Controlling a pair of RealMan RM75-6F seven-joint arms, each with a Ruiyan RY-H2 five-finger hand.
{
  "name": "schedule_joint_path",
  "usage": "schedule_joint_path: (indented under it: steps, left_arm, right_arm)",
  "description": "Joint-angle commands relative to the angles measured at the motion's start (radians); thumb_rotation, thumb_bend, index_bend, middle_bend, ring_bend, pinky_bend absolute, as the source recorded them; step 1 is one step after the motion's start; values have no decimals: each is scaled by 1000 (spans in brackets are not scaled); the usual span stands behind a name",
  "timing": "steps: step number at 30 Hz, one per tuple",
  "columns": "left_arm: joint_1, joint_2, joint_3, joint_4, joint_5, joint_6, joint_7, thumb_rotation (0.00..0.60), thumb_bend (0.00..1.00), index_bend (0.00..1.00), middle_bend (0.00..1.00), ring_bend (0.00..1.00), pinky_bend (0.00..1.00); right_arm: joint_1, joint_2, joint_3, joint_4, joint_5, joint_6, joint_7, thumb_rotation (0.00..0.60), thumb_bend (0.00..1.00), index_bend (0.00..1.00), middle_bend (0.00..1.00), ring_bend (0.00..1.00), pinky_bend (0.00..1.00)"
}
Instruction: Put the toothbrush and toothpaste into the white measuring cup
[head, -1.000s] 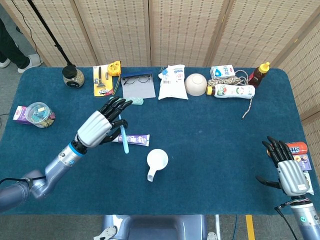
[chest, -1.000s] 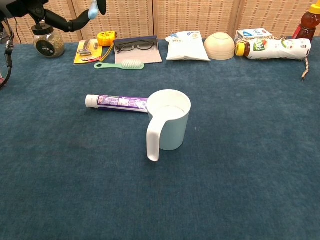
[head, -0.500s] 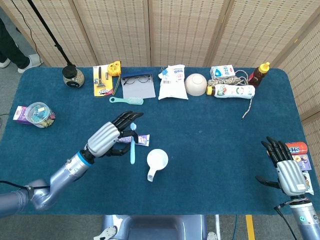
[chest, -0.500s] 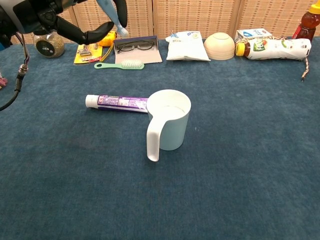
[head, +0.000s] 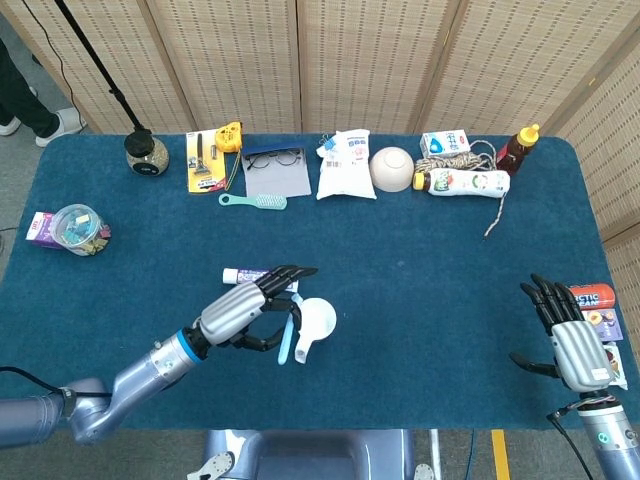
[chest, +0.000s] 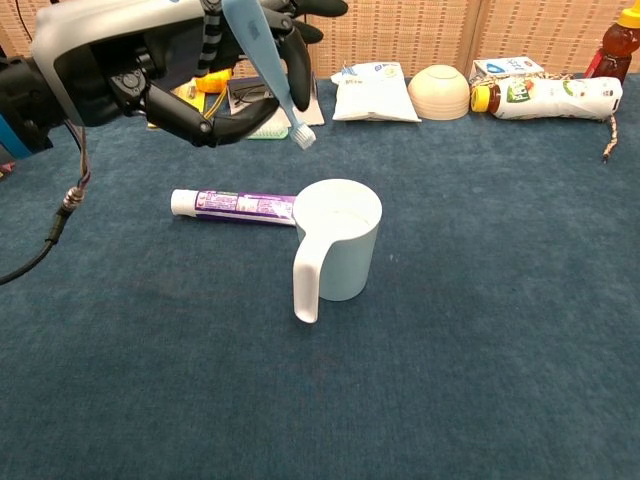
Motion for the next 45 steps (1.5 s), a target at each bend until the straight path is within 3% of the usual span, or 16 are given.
schedule_joint_path:
  steps: [1,19,22,27,29,40,43,45]
  left_arm:
    - [3,-34,3,17,2,-10,-17,600,525,690,0,0,0]
    - [-2,-194,-25,159,-81,-115,-78,600,507,638,0,0,0]
    - [-1,-213,-30,183,-96,-132,-85,600,506,557,0,0,0]
    - [2,-220,-28,200,-88,-136,-108,600,503,147,0,0,0]
    - [1,-219,-29,203,-85,-138,-115,600,503,69,0,0,0]
    - [22,-176,-47,201,-38,-55,-168,600,503,12,0,0,0]
    - [29,-133,-69,205,-52,-43,-116,600,503,7,0,0,0]
    - [20,-68,-73,194,-87,-102,-33,600,499,0,0,0,0]
  right_arm:
    - [0,0,-1,0,-1,0,1,600,0,0,0,0,0]
    - [2,1,-1,3,2,-3,5,600,0,0,0,0,0]
    - [4,0,-2,6,3,-9,10,600,0,0,0,0,0]
    - [4,0,-2,6,2,-8,11,600,0,0,0,0,0]
    - [4,0,-2,6,3,-8,12,600,0,0,0,0,0]
    - [4,-1,-4,5,1,-8,11,600,0,0,0,0,0]
    - [3,1,-4,3,-1,-3,13,600,0,0,0,0,0]
    - [2,3,-4,1,-2,0,14,600,0,0,0,0,0]
